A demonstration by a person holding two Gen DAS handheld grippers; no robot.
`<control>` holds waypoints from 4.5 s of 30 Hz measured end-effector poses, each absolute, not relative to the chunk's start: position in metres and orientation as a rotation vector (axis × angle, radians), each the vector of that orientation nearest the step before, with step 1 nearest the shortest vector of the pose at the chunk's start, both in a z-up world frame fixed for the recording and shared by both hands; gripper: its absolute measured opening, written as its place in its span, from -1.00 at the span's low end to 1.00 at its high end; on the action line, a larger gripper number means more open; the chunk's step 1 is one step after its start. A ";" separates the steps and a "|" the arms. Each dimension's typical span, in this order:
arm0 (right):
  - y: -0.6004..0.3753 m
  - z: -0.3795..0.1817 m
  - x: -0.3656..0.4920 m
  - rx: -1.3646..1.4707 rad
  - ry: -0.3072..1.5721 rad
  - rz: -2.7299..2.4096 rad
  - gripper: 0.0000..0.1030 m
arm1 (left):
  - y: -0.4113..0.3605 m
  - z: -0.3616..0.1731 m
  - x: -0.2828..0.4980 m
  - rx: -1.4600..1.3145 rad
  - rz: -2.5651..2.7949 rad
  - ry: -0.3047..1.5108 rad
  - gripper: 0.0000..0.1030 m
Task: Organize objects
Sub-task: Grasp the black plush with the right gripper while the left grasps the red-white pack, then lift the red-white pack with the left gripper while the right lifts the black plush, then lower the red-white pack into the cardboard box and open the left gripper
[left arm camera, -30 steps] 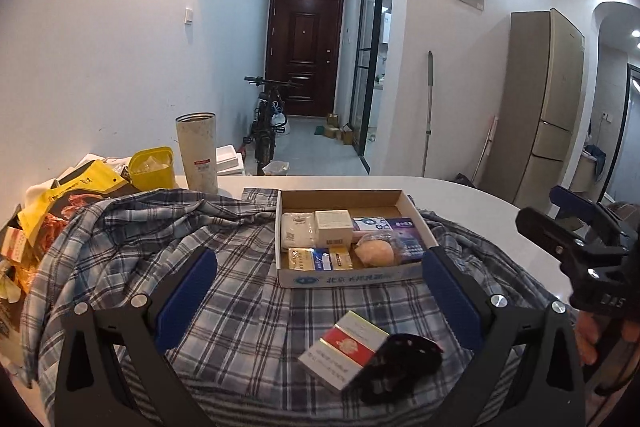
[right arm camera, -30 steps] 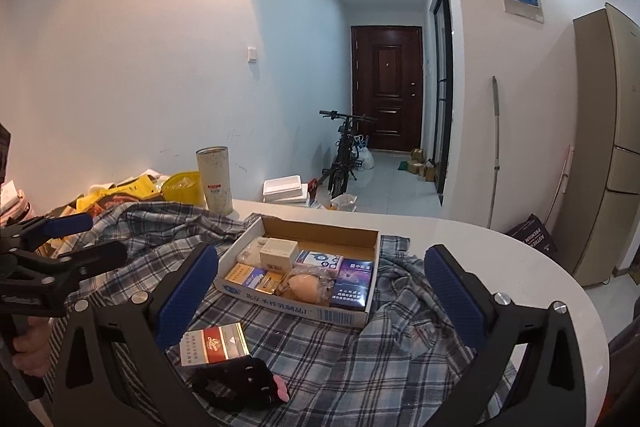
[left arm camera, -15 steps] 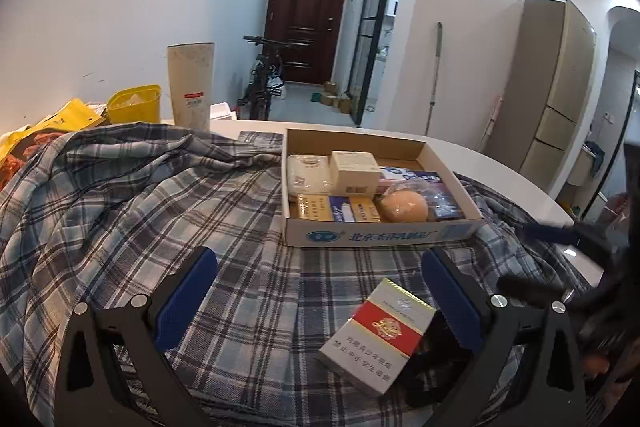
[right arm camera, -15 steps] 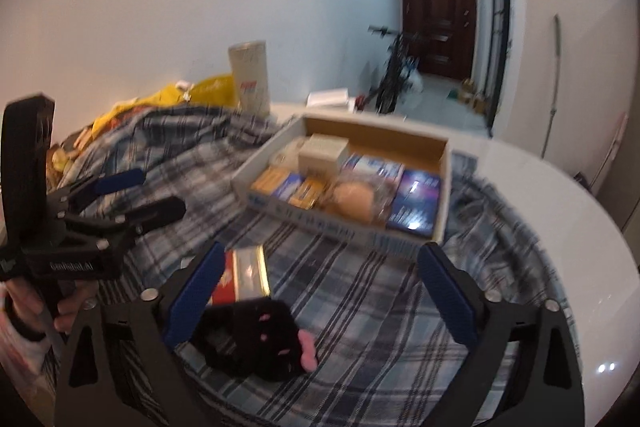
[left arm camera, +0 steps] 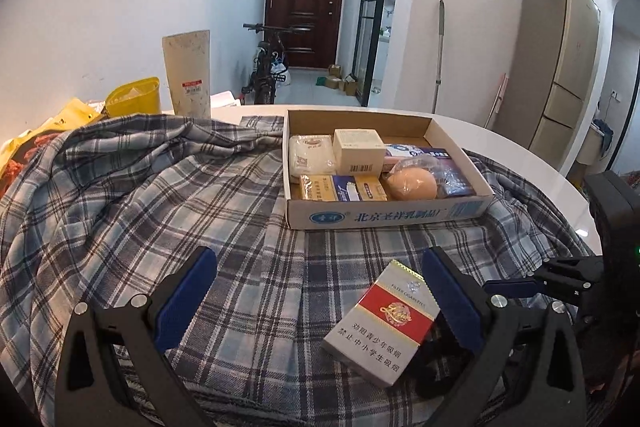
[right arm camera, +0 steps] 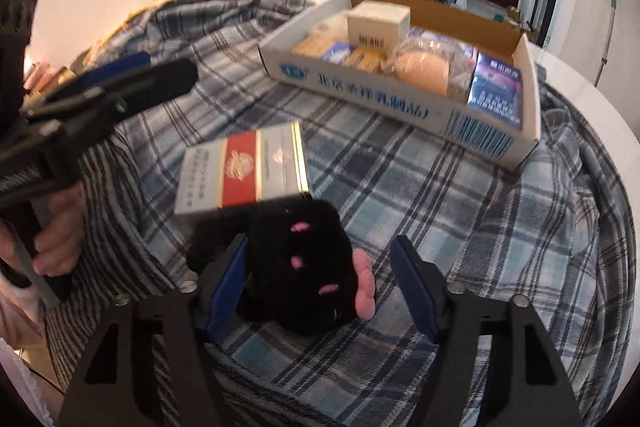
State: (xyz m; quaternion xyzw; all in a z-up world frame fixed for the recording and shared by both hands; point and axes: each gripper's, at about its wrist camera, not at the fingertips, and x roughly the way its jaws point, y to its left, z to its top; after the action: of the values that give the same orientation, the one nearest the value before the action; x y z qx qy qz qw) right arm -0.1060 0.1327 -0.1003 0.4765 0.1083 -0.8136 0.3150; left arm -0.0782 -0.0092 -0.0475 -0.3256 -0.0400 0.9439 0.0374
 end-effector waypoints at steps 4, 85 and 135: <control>0.137 -0.097 -0.108 1.254 0.250 -2.147 -0.06 | -0.010 -0.048 -0.079 -1.009 2.894 -0.129 1.00; 0.211 0.094 -0.225 0.566 -0.288 -2.828 -0.22 | -0.018 0.092 -0.225 -0.740 2.994 -0.152 0.14; 0.215 0.049 -0.264 0.825 -0.285 -2.766 -0.22 | -0.038 -0.001 -0.294 -1.272 2.826 -0.273 0.62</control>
State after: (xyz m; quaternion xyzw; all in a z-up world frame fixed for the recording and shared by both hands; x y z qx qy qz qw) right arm -0.2640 0.2153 0.0492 0.2824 -0.0974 -0.9467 0.1204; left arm -0.2936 -0.0385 -0.0006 -0.4088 -0.0878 0.9083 0.0154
